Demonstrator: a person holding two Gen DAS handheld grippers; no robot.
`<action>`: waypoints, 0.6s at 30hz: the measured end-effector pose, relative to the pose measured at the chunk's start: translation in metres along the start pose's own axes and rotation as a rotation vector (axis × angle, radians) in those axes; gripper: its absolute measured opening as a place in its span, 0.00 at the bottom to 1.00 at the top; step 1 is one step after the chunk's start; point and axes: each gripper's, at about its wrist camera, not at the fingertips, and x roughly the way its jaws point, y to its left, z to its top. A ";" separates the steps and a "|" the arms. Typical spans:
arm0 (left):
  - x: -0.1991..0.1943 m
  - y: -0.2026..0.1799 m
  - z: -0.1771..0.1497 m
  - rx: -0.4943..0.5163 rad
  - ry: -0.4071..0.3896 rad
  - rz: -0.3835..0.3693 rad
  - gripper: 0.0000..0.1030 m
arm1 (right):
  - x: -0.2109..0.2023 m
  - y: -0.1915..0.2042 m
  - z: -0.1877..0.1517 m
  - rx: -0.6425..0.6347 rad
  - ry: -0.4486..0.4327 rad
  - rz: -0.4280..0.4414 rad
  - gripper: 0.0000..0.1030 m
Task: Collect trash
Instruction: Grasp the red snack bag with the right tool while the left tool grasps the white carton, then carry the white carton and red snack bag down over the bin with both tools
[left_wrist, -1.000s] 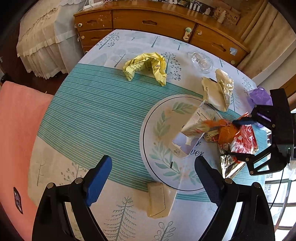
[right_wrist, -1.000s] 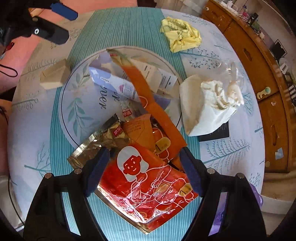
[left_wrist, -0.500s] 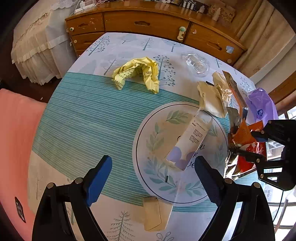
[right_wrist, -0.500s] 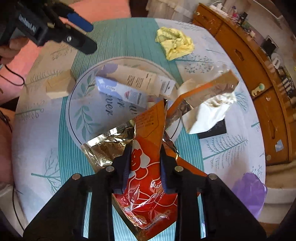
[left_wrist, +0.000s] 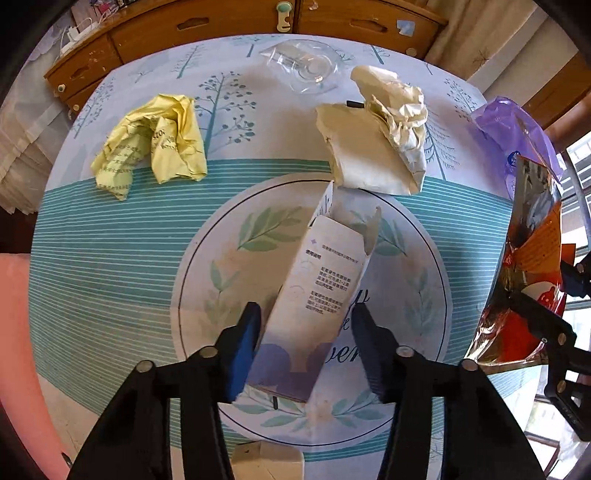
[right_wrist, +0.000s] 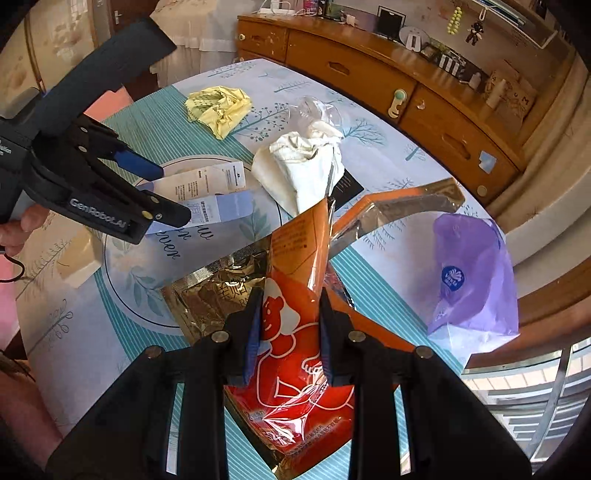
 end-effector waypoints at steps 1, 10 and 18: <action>0.001 0.001 0.000 -0.008 -0.002 -0.023 0.41 | 0.000 0.003 0.000 0.005 0.002 -0.001 0.23; -0.055 0.004 -0.024 -0.012 -0.135 -0.028 0.34 | 0.000 0.031 0.011 0.055 -0.001 -0.037 0.23; -0.142 0.030 -0.089 -0.028 -0.277 -0.064 0.34 | -0.035 0.080 0.019 0.102 -0.040 -0.096 0.23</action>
